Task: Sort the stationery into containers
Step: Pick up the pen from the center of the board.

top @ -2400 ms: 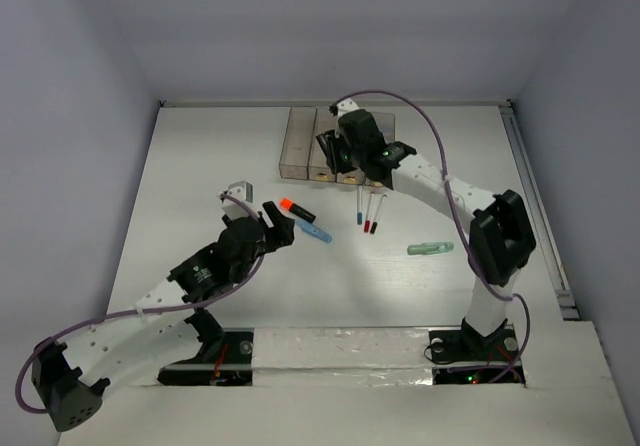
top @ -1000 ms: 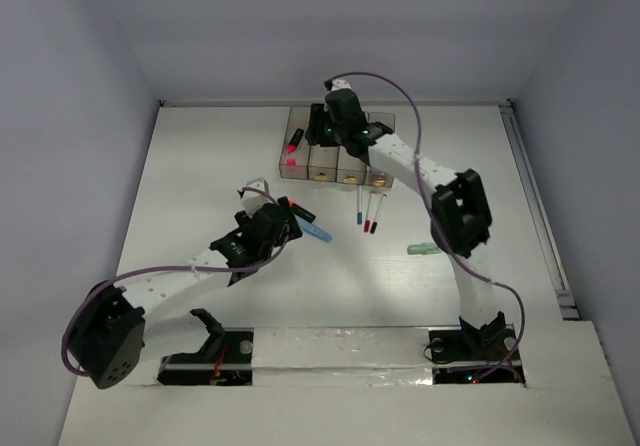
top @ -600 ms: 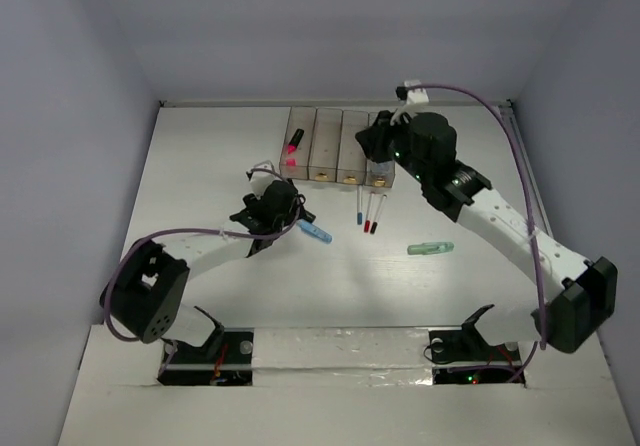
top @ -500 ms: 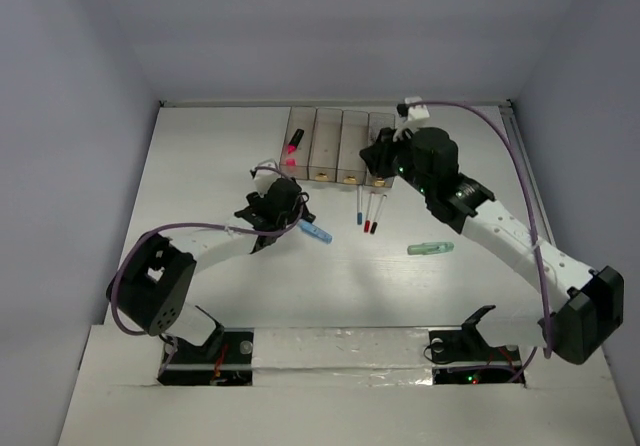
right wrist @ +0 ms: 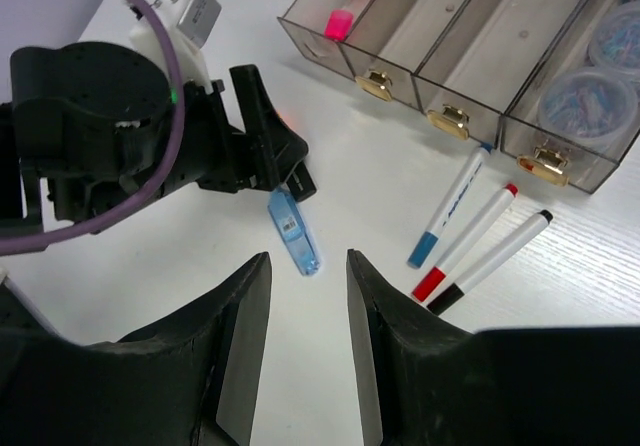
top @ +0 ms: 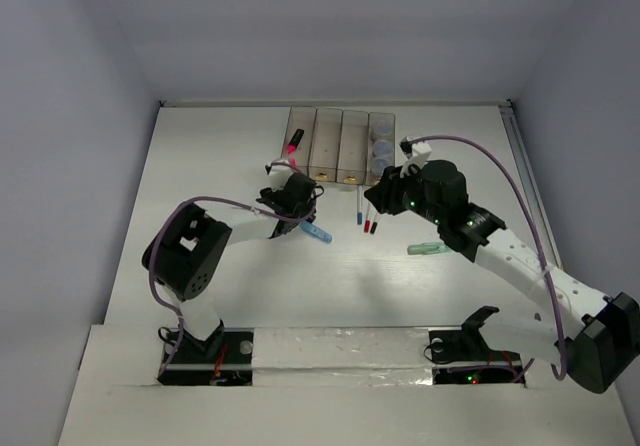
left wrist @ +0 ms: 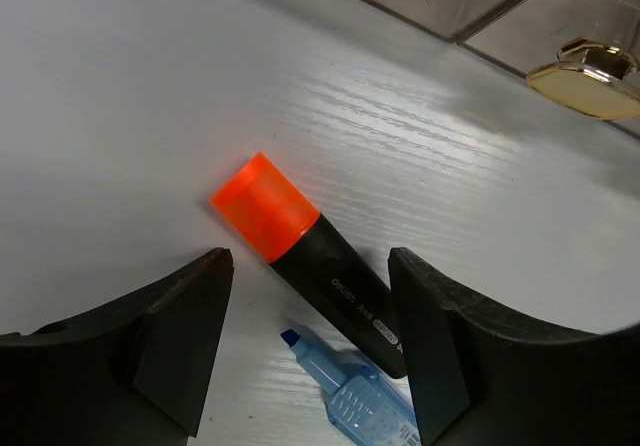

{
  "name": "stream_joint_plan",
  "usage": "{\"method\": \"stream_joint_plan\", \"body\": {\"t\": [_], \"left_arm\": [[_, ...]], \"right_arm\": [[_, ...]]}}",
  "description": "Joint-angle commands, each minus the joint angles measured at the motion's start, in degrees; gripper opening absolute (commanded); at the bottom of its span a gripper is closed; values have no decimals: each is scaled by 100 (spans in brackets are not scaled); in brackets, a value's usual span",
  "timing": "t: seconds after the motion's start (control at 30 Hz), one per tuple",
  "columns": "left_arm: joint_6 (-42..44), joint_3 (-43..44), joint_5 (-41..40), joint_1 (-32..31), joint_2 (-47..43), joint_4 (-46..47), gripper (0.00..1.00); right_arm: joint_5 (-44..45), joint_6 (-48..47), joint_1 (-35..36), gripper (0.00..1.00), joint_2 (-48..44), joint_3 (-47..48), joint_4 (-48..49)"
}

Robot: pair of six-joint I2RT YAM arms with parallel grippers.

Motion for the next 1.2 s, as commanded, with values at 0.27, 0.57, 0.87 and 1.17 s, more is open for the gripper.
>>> {"method": "stream_joint_plan", "body": {"t": [0.27, 0.57, 0.87, 1.17], "left_arm": [[47, 640, -329, -25, 561, -53, 50], [135, 834, -399, -25, 772, -70, 18], [109, 544, -312, -25, 333, 298, 0], [284, -133, -30, -25, -1556, 800, 0]], "right_arm": [[-493, 165, -7, 43, -388, -309, 286], [-529, 156, -7, 43, -370, -309, 268], [-450, 156, -7, 44, -344, -352, 295], [-476, 288, -7, 44, -370, -537, 462]]}}
